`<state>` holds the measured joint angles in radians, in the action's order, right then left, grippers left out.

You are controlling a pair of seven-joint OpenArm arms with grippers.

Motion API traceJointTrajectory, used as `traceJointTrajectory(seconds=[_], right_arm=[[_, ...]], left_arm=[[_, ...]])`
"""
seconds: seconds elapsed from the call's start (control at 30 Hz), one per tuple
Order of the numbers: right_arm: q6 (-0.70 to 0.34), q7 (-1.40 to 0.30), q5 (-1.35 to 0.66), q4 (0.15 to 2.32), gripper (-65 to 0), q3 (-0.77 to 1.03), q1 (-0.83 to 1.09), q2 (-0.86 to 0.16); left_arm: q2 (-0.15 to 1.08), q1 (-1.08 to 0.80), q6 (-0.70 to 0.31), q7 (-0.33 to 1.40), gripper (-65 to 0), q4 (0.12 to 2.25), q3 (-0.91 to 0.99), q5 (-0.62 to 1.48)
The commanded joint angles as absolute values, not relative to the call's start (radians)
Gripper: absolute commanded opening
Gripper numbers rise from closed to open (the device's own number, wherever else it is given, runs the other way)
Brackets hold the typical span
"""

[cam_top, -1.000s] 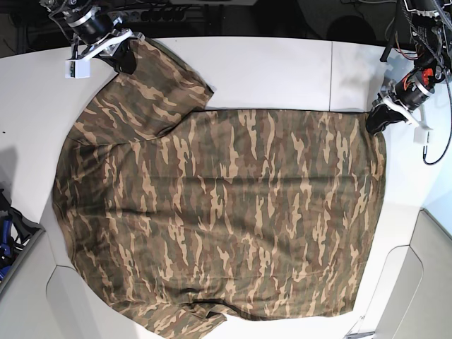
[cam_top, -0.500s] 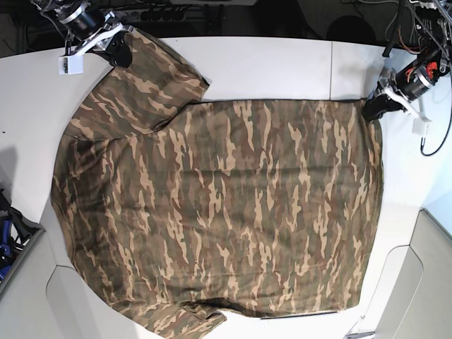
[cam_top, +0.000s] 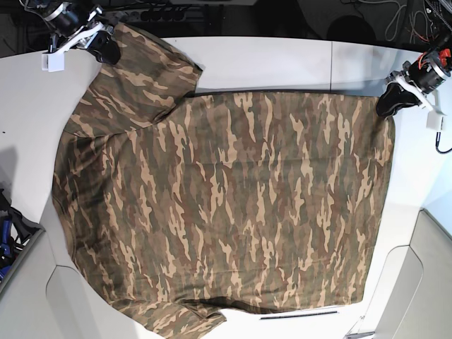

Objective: Fold the T-shirt properly
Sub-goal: 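Lift the shirt with both grippers and pull it away from the hem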

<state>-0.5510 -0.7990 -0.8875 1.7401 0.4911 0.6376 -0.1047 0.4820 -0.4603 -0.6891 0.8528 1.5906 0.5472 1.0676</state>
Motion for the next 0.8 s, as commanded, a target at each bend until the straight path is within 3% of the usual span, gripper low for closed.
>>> traceJointTrajectory(seconds=[0.0, 0.53, 0.77], right_arm=[[-0.566, -0.807, -0.925, 1.768, -65.0, 0.506, 0.647, -0.11], [-0.577, -0.801, -1.006, 2.099, -65.0, 0.608, 0.732, -0.11], [-0.572, -0.794, -0.904, 2.131, -65.0, 0.609, 0.588, -0.111]], left_arm=[[0.501, -0.467, -0.698, 0.835, -65.0, 1.616, 0.558, 1.089], [0.501, -0.49, -0.698, 0.835, -65.0, 1.736, 0.722, 1.192], [0.498, -0.43, -0.698, 0.827, -65.0, 1.736, 0.721, 1.182]])
